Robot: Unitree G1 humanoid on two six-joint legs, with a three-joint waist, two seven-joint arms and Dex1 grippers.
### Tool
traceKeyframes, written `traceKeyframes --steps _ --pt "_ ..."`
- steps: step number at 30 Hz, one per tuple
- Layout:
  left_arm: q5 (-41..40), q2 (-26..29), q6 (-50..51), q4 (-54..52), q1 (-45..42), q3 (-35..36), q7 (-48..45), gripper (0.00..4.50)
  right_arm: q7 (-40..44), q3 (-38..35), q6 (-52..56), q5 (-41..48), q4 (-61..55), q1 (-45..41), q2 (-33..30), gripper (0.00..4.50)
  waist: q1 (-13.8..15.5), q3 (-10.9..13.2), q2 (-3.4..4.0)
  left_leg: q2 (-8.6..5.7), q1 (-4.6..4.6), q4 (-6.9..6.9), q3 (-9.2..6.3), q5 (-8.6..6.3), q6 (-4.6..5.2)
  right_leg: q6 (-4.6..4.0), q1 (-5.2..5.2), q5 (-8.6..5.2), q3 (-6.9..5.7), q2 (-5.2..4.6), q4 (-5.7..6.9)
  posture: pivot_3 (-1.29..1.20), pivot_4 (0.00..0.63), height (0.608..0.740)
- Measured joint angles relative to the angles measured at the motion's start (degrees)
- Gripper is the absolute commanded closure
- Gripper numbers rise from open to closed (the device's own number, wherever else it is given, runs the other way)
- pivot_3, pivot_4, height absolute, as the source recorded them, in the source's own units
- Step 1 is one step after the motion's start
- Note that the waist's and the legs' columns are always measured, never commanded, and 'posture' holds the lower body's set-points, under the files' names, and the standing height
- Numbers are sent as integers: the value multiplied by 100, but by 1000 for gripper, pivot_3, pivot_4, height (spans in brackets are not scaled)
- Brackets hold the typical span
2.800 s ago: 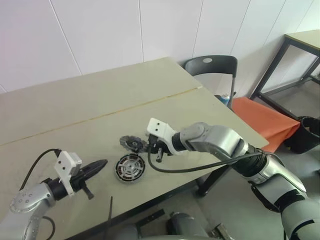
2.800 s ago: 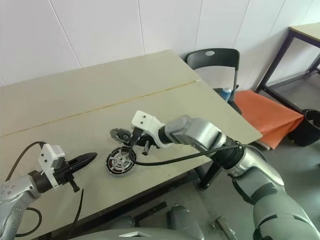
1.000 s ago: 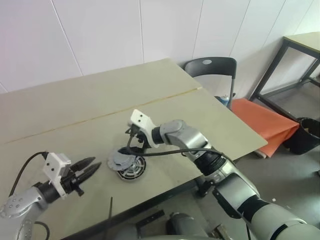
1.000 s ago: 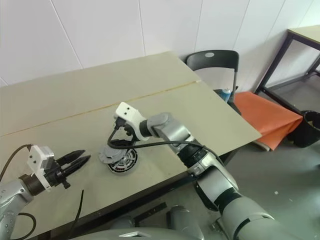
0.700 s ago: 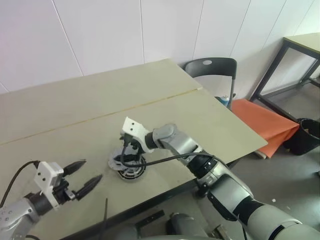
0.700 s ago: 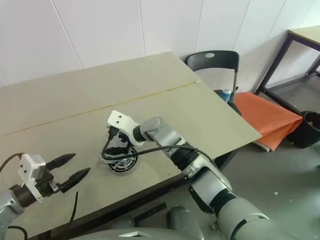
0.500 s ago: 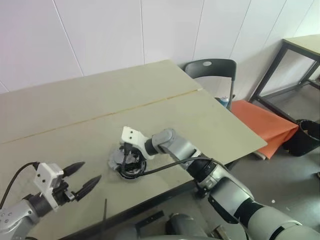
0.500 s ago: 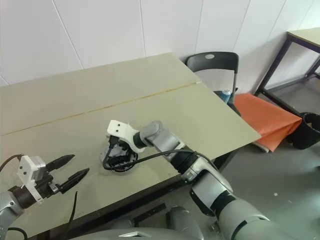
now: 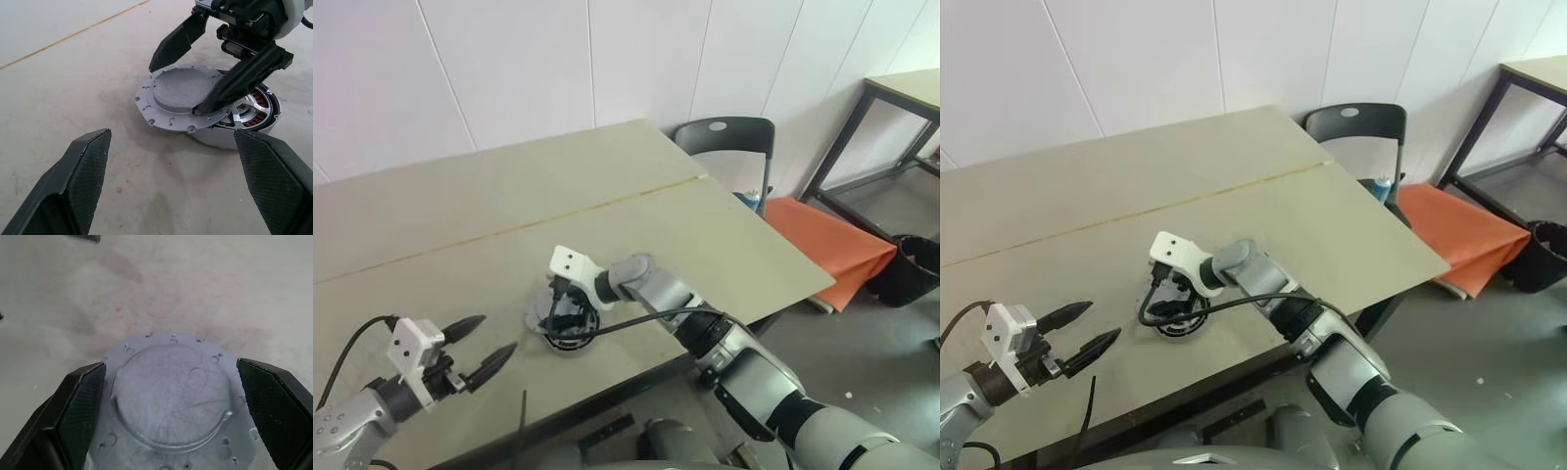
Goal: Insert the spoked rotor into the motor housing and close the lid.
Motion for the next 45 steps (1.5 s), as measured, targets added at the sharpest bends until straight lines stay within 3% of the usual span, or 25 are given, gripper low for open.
traceKeyframes --steps 19,25,34,40,45 --pt "1 0 1 59 -95 -47 -37 214 506 138 156 -260 -112 -38 -139 0 2 0 1 0 5 0 -1 0 0 0 8 -1 0 -1 -3 0 0 740" --pt "13 -4 1 60 -100 -62 -25 186 424 111 179 -281 -128 -15 -103 1268 -1 0 1 0 4 -1 -1 0 0 0 7 -1 0 -1 -5 0 0 740" --pt "56 -13 0 137 -125 -121 -26 186 516 29 235 -222 -97 -14 -65 1268 -3 0 1 0 4 -1 -1 0 0 0 7 -1 0 -1 -5 0 0 740" --pt "105 -30 -1 173 -179 -258 -20 186 1209 -623 632 510 -31 -17 -25 1268 -17 1 1 1 2 -4 -1 -1 0 1 5 0 0 0 -9 0 0 740" --pt "113 -51 -1 173 -201 -271 -9 186 1752 -629 499 689 -162 -18 -224 1268 -20 2 2 2 1 -6 -3 -1 1 1 3 0 -2 2 -8 0 0 740"
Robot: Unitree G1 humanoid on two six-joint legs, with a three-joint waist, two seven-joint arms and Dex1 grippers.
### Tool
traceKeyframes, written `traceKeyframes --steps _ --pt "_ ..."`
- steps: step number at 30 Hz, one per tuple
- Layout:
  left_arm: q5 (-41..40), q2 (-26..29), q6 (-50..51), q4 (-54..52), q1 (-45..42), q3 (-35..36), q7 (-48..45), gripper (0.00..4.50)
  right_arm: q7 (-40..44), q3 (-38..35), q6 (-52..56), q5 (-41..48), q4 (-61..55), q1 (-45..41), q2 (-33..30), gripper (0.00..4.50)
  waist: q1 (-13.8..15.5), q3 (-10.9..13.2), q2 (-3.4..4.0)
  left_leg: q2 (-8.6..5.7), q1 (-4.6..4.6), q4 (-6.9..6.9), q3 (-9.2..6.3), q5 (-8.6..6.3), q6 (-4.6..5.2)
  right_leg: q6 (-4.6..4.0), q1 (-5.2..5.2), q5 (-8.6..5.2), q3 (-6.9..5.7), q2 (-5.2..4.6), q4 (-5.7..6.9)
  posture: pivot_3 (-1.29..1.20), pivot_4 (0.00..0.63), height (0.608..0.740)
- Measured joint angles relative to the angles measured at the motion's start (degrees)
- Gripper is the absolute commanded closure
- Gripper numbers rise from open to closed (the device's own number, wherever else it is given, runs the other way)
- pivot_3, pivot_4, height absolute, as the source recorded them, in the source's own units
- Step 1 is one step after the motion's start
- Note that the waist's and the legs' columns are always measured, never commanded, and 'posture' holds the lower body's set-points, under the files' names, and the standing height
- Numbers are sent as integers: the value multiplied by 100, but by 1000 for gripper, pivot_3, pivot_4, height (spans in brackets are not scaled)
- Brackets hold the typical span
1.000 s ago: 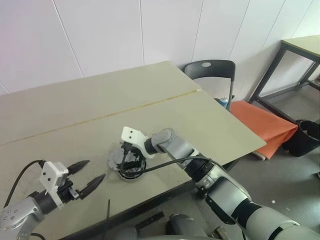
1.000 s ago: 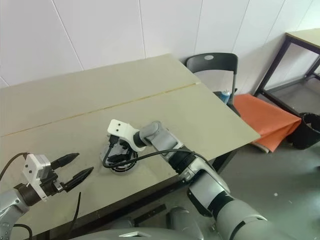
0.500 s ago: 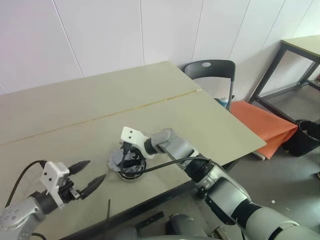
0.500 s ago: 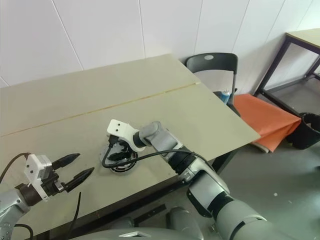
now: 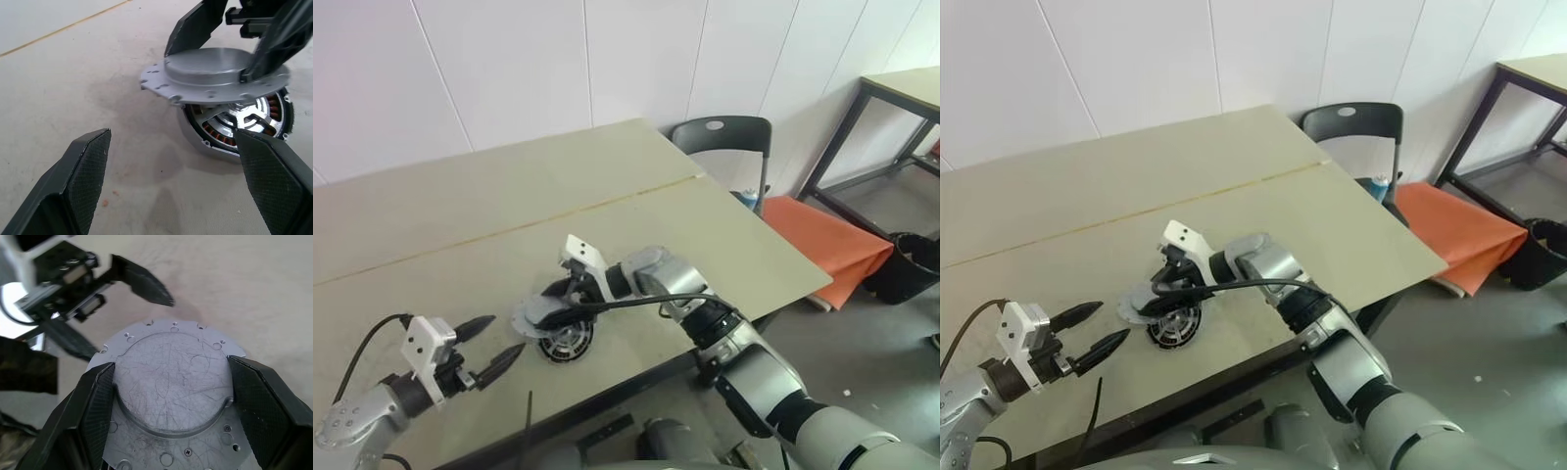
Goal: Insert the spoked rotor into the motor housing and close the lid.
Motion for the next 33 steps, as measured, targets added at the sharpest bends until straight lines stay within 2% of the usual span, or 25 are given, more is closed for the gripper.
traceKeyframes --steps 9,20,28,33 --pt "3 -10 0 0 -3 -4 7 186 232 770 -1273 -724 2 105 -517 1268 -1 0 -1 -1 0 0 1 0 0 0 -1 0 1 1 0 0 0 740" --pt "6 -8 13 0 -69 -13 26 186 884 659 -1348 -539 -6 156 -695 1268 13 -1 -1 -1 2 0 1 0 0 -1 2 0 1 -1 0 0 0 740" --pt "19 -8 15 -1 -54 -83 35 186 948 695 -1880 -676 102 248 -766 1268 25 -1 -1 -3 3 1 2 0 0 -1 4 0 1 -3 0 0 0 740" --pt "59 -6 15 -1 -60 -126 45 186 980 506 -1626 -512 189 288 -641 1268 21 -1 -1 -2 2 1 2 0 0 -2 4 1 1 -2 0 0 0 740"
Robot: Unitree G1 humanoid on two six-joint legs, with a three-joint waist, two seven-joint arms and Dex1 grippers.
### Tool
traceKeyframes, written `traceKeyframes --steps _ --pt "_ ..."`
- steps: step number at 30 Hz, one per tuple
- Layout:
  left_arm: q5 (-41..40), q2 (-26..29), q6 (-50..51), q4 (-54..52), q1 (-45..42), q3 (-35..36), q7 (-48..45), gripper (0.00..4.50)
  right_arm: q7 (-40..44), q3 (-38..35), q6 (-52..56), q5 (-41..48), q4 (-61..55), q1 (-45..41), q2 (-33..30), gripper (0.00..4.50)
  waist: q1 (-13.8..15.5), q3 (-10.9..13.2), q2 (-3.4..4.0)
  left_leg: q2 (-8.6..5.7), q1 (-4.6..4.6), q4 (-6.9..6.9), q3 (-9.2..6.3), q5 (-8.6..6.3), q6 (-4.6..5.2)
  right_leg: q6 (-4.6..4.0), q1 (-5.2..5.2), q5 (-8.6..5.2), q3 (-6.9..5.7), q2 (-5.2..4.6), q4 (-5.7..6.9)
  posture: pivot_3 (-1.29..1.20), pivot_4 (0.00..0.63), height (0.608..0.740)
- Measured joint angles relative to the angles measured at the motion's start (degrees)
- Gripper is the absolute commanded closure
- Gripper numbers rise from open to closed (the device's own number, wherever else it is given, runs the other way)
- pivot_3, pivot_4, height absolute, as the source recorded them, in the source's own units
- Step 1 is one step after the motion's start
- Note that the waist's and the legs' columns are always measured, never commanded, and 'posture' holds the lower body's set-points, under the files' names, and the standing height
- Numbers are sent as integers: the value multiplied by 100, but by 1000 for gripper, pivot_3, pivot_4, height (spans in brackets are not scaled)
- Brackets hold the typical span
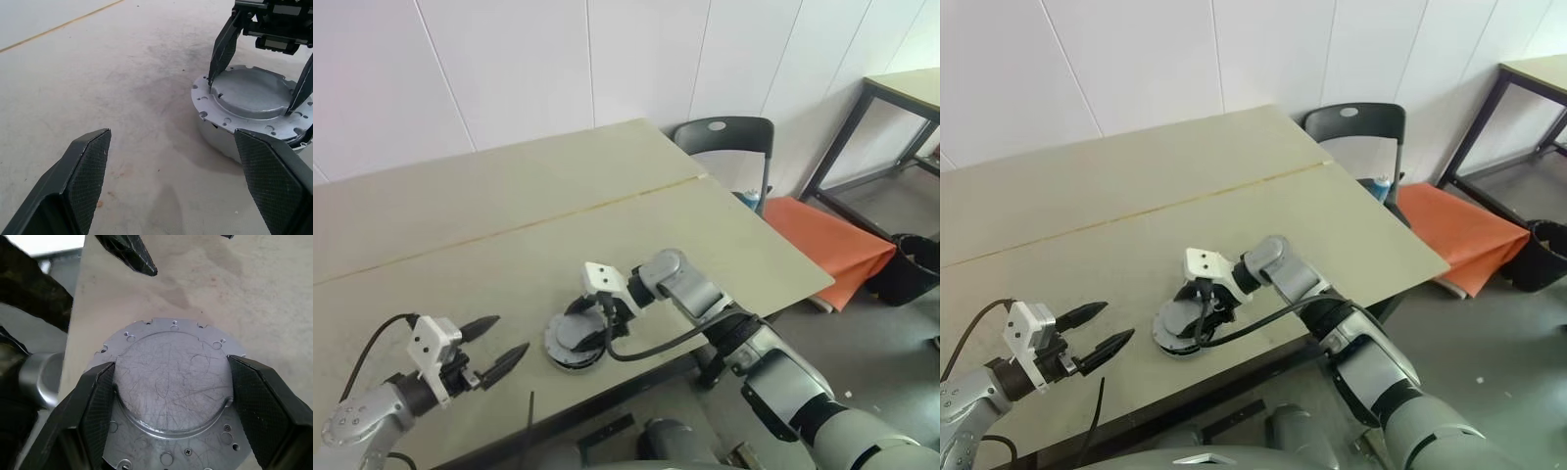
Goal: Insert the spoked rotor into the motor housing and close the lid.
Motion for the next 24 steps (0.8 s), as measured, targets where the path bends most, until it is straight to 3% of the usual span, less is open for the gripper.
traceKeyframes --steps 3,11,18,24 --pt "3 1 1 -3 -14 -9 13 186 -146 -81 32 19 169 -15 174 1268 2 1 1 1 1 0 -2 0 0 0 0 0 0 2 1 0 0 740" --pt "53 21 25 -6 -25 -56 91 186 279 -89 1 77 22 -4 -108 1268 17 0 0 -2 -1 1 0 0 0 1 2 -1 0 -2 -4 0 0 740" --pt "60 29 42 -10 -71 -99 103 186 617 2 -570 48 -24 129 -319 1268 24 0 -1 -3 0 1 0 0 0 1 5 0 -1 -2 -4 0 0 740" --pt "67 41 93 -8 -146 -106 92 186 392 75 -1137 -181 203 134 -233 1268 20 -1 -1 -3 7 3 -1 0 0 0 13 0 -1 -2 -4 0 0 740"
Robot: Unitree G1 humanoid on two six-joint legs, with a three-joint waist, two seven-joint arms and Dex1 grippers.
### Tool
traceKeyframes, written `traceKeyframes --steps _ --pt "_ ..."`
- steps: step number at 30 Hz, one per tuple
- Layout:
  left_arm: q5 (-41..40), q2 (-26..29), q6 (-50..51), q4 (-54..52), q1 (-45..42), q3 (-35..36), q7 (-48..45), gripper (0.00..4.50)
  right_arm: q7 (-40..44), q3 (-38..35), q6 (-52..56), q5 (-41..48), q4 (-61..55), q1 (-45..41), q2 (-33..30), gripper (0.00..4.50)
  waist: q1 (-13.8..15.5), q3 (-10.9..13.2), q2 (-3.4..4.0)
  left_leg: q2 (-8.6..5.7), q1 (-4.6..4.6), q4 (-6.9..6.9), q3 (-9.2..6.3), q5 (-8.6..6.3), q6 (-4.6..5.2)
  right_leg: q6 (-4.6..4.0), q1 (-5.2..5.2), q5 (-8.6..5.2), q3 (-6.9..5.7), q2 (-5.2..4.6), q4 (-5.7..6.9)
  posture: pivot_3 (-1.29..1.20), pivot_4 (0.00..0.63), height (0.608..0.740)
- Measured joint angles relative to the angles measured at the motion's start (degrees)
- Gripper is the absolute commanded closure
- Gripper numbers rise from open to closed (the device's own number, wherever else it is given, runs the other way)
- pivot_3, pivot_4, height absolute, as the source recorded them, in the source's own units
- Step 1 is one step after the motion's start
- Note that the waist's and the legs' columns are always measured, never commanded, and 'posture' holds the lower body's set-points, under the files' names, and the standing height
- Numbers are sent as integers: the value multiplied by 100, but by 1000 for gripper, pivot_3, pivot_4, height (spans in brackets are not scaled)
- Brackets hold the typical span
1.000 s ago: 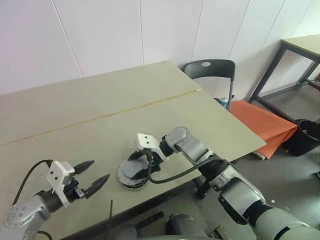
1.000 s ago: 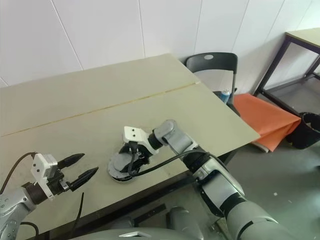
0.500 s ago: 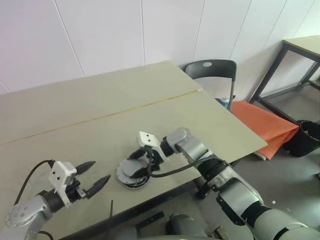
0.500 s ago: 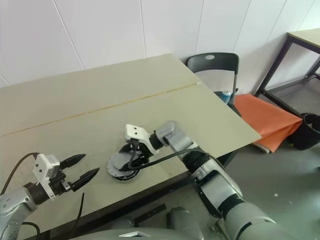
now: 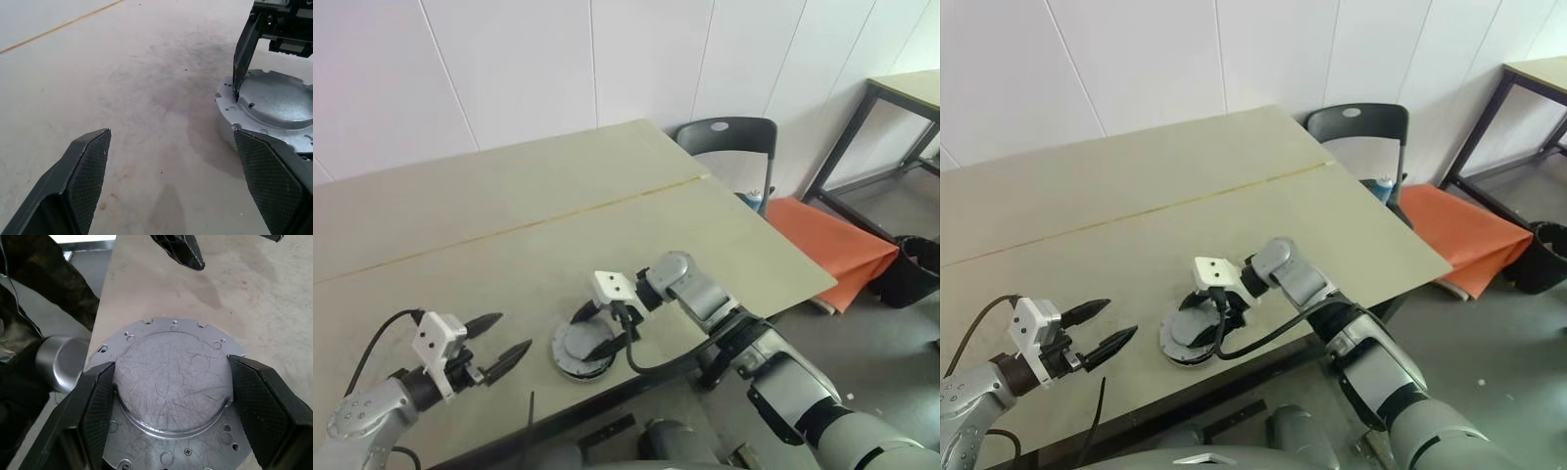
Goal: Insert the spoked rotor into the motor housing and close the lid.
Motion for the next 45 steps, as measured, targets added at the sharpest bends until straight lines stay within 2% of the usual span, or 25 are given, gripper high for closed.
traceKeyframes --steps 7,10,23,32,36,45 --pt "61 -4 -43 43 -32 -47 -50 186 -466 -100 -252 -90 424 -81 296 1268 -43 5 6 8 92 -2 1 0 0 -30 68 -11 4 12 10 0 0 740" --pt "113 -18 -155 165 -26 -105 -132 186 -714 -147 -328 -120 528 -101 407 1268 -55 6 7 8 102 -1 -1 1 -1 -42 68 -4 4 15 17 0 0 740" --pt "194 -56 -579 565 -32 -159 -264 186 -1836 -505 -632 -310 1020 -330 837 1268 -24 6 6 6 30 -6 1 2 -4 -28 12 8 6 5 2 0 0 740" --pt "209 -55 -589 639 -90 -171 -301 186 -428 -750 565 374 562 -396 439 1268 -15 6 5 6 -1 -5 -3 1 -3 -39 -9 23 0 3 -11 0 0 740" --pt "208 -57 -584 632 -101 -216 -304 186 -22 -682 741 465 216 -300 225 1268 -13 6 6 7 0 -6 -8 1 -2 -32 -10 20 -6 8 -8 0 0 740" --pt "204 -56 -579 627 -120 -216 -306 186 -199 -361 -57 -113 251 -167 23 1268 -18 3 2 6 0 -5 -7 1 -3 -22 -10 14 -6 9 -8 0 0 740"
